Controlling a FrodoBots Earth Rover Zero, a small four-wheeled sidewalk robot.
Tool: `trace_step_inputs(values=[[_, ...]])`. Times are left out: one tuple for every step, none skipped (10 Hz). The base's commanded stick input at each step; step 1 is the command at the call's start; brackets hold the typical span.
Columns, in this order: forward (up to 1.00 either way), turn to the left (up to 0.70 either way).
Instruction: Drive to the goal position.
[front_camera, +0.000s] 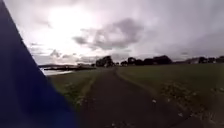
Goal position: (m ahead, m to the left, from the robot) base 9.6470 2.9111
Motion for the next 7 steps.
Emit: trace_step_inputs(values=[[0.0,0.0],[0.0,0.0],[0.0,0.0],[0.0,0.0],[0.0,0.0],[0.0,0.0],[0.7,0.0]])
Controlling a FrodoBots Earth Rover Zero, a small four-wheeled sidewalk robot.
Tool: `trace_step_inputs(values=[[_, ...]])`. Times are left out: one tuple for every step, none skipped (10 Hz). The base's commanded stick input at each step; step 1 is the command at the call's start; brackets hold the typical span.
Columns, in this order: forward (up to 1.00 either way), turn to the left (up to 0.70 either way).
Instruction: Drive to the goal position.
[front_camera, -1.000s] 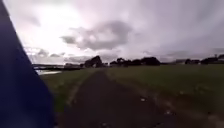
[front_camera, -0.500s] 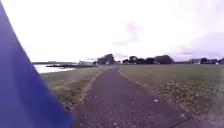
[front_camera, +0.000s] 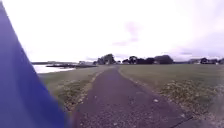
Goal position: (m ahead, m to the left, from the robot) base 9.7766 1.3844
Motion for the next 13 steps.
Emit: trace_step_inputs(values=[[0.7,0.0],[0.7,0.0],[0.7,0.0],[0.7,0.0],[0.7,0.0],[0.7,0.0],[0.7,0.0],[0.7,0.0],[0.7,0.0],[0.7,0.0],[0.7,0.0],[0.7,0.0],[0.7,0.0]])
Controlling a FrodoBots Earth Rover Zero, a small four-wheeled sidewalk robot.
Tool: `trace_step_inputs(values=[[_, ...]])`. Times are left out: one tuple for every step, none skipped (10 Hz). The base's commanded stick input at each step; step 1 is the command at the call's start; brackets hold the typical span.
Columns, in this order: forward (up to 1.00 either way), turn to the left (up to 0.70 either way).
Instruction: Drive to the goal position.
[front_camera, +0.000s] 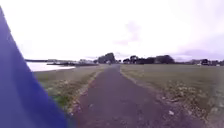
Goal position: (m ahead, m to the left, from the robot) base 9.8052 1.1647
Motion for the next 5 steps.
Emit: trace_step_inputs(values=[[0.7,0.0],[0.7,0.0],[0.7,0.0],[0.7,0.0],[0.7,0.0]])
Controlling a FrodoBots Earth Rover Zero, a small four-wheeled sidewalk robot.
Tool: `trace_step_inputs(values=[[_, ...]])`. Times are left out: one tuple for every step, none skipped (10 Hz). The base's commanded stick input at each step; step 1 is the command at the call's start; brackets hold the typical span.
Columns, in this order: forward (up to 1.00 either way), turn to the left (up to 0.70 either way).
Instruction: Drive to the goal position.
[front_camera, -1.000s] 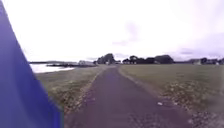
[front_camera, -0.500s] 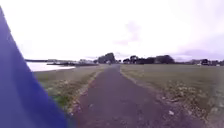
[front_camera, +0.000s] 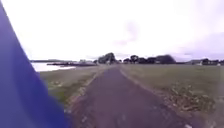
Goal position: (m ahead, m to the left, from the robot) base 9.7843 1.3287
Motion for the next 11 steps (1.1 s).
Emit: trace_step_inputs(values=[[0.7,0.0],[0.7,0.0],[0.7,0.0],[0.7,0.0],[0.7,0.0],[0.7,0.0],[0.7,0.0],[0.7,0.0],[0.7,0.0],[0.7,0.0],[0.7,0.0]])
